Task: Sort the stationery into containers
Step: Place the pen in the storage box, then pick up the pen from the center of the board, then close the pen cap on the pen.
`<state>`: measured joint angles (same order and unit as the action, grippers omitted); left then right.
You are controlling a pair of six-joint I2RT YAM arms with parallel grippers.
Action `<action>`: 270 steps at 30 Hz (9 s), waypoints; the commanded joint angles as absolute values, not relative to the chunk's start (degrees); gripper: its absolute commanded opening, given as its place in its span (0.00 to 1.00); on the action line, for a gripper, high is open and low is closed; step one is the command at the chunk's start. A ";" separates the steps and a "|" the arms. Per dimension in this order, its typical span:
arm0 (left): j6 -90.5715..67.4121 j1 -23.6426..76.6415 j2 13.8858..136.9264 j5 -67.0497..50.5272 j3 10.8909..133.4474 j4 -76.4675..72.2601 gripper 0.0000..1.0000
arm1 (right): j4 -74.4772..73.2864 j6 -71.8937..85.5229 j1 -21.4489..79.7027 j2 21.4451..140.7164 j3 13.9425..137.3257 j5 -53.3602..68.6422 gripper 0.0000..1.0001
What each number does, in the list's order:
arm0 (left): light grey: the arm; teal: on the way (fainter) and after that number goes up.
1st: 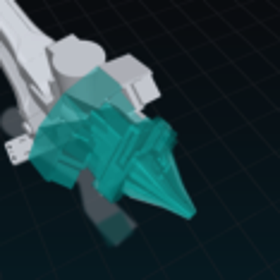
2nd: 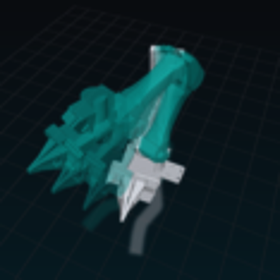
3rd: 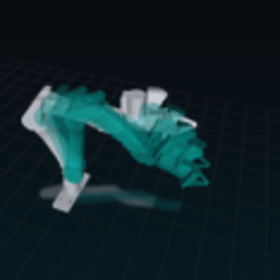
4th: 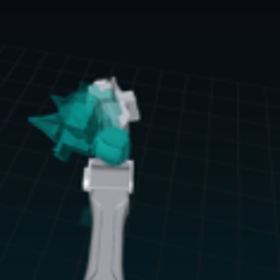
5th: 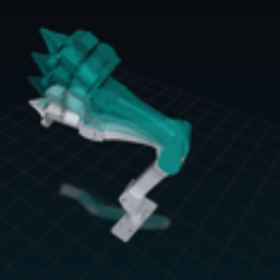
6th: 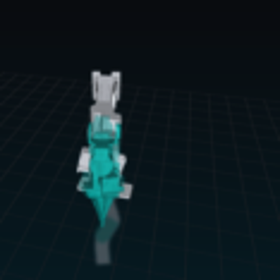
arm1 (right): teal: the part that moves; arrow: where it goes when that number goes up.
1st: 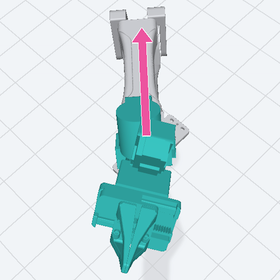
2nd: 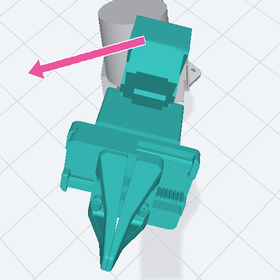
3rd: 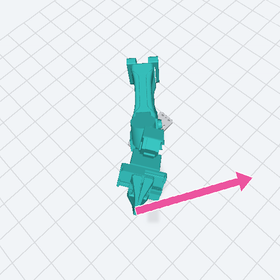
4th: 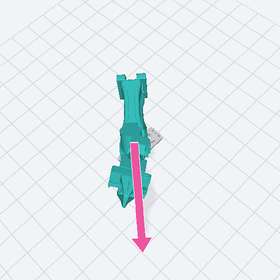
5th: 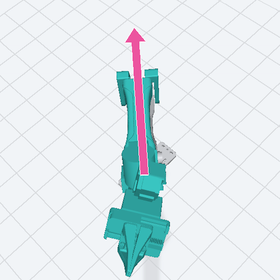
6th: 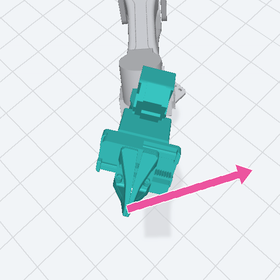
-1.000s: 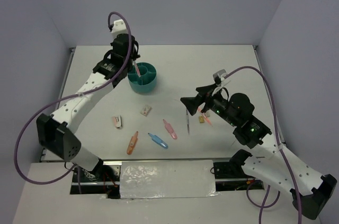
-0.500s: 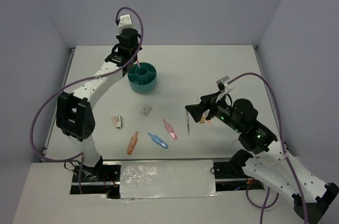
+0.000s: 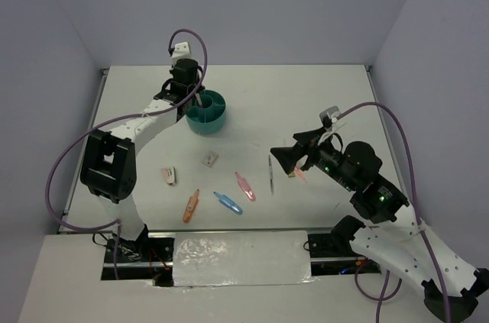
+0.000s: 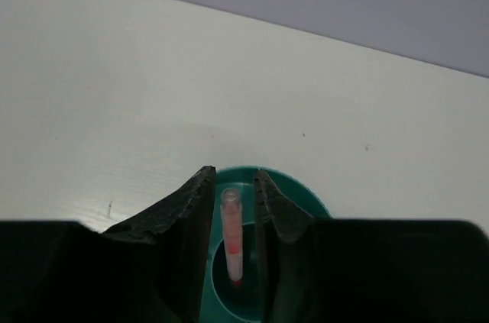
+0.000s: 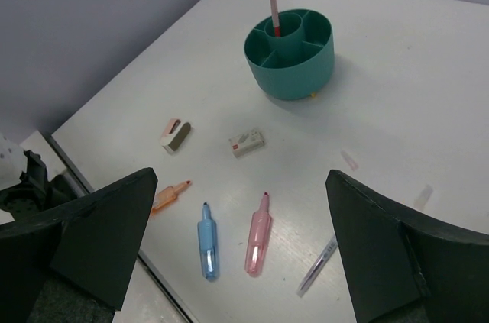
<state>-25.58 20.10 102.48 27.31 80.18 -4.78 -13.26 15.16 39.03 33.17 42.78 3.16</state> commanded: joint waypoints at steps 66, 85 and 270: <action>-85.95 43.77 123.38 30.58 103.26 46.40 0.77 | -30.77 27.69 35.33 51.68 43.33 -16.26 0.00; -90.00 45.62 136.14 30.24 118.03 55.10 0.61 | -28.04 24.61 35.25 47.38 39.82 -12.92 0.00; -50.45 42.28 59.86 2.46 30.94 -46.76 0.00 | 25.84 35.16 54.05 51.33 26.37 -0.35 0.00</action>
<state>-49.87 42.41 61.32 1.17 28.62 -44.58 23.14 35.07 53.76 50.96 24.84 -0.40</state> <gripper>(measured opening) 0.217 0.039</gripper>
